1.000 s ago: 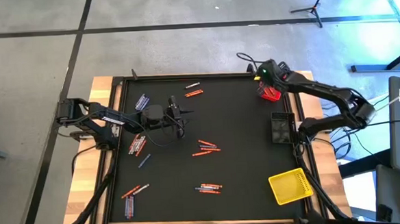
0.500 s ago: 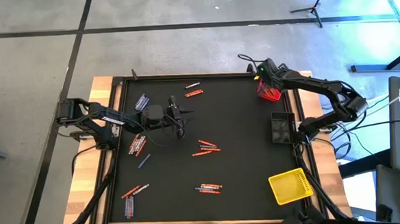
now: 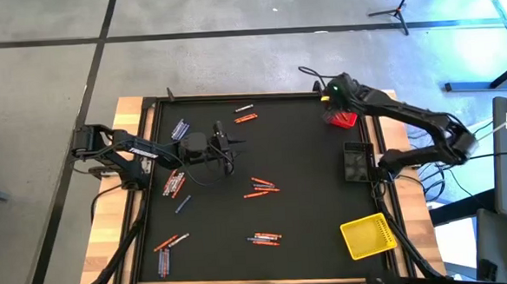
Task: Sort crayons
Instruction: Put the orange crayon into the red bin
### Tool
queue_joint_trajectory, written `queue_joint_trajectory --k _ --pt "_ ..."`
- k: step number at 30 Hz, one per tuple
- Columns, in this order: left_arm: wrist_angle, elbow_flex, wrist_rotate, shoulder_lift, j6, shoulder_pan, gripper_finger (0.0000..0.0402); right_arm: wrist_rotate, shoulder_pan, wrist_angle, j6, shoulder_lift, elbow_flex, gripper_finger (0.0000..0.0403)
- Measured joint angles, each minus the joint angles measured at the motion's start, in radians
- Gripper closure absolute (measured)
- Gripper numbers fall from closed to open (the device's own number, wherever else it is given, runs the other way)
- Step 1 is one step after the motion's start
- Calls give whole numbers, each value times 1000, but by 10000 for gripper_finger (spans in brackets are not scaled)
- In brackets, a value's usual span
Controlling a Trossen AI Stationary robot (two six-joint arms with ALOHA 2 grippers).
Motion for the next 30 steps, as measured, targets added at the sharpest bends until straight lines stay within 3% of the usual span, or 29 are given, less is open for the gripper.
queue_joint_trajectory --k 5,10,18,23,26,30 --pt "37 -1 -8 0 30 11 271 -65 119 97 3 -80 1 237" --pt "47 -1 -9 -1 50 10 271 -88 233 224 1 -83 -16 237" --pt "19 -1 -60 -1 5 10 271 -231 405 850 -39 -81 -228 237" --pt "5 -1 -127 -1 -32 17 271 -249 454 1069 -107 -79 -291 237" --pt "-87 20 -121 -1 -62 38 271 -289 483 1085 -33 -79 -291 237" --pt "-330 114 -65 2 -105 101 271 -364 528 1107 -22 -78 -292 237"
